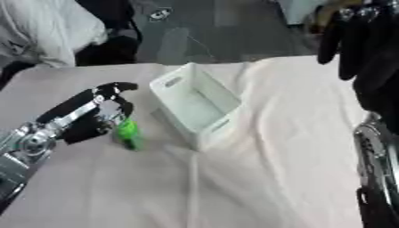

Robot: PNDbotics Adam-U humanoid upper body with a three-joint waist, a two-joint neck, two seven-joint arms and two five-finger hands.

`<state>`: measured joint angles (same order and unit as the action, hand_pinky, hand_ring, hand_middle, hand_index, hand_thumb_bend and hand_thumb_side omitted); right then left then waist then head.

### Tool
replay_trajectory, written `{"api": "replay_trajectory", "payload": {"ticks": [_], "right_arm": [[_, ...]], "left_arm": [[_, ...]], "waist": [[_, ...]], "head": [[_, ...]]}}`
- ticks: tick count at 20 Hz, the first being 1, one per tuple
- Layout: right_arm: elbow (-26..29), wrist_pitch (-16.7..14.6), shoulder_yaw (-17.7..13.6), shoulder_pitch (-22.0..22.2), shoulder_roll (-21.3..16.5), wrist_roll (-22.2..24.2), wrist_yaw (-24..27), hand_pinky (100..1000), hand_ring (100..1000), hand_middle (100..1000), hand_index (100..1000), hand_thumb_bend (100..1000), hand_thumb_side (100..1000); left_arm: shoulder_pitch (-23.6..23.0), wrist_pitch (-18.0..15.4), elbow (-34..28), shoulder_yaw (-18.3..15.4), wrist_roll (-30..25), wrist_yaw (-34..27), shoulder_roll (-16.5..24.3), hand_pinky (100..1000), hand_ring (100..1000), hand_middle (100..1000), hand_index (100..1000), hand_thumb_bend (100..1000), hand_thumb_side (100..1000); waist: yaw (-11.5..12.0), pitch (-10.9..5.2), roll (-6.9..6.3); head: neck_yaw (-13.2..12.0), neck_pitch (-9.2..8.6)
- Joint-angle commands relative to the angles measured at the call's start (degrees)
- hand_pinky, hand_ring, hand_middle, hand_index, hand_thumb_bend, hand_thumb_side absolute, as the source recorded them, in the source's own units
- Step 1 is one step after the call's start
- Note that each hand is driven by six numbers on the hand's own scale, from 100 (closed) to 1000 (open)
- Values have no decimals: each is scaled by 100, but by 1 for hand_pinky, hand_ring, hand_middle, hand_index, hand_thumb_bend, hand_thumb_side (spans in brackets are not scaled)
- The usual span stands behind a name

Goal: Pick up objects on the table and place them in the box.

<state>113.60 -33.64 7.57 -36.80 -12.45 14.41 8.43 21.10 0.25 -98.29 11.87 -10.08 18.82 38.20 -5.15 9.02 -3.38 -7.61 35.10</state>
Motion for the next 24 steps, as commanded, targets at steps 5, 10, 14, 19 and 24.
{"api": "replay_trajectory", "payload": {"ticks": [5, 10, 14, 19, 24], "right_arm": [[99, -4, -23, -76, -24, 29, 16, 274, 196, 183, 361, 103, 1000], [99, -3, -22, -78, -20, 32, 15, 274, 196, 183, 361, 103, 1000], [99, -4, -19, -81, -16, 33, 17, 274, 197, 184, 361, 103, 1000], [99, -2, -17, -79, -13, 36, 18, 274, 196, 183, 361, 103, 1000], [99, 3, -13, -75, -15, 47, 19, 275, 196, 183, 362, 105, 1000]], "left_arm": [[81, -126, 37, -39, 794, -228, 1, 1000, 832, 972, 1000, 198, 935], [92, -209, 157, 21, 1023, -268, -25, 1000, 819, 1000, 1000, 198, 935], [90, -246, 268, 81, 868, -245, -41, 1000, 815, 1000, 1000, 198, 952], [86, -253, 448, 135, 626, -393, -49, 1000, 807, 1000, 1000, 191, 948], [102, -262, 586, 160, 345, -473, -39, 1000, 810, 1000, 1000, 170, 887]], "waist": [[8, -94, 16], [5, -94, 15], [0, -93, 14], [-5, -91, 12], [-2, -89, 12]], "head": [[-112, 29], [-116, 31], [-124, 34], [-127, 35], [-116, 35]]}}
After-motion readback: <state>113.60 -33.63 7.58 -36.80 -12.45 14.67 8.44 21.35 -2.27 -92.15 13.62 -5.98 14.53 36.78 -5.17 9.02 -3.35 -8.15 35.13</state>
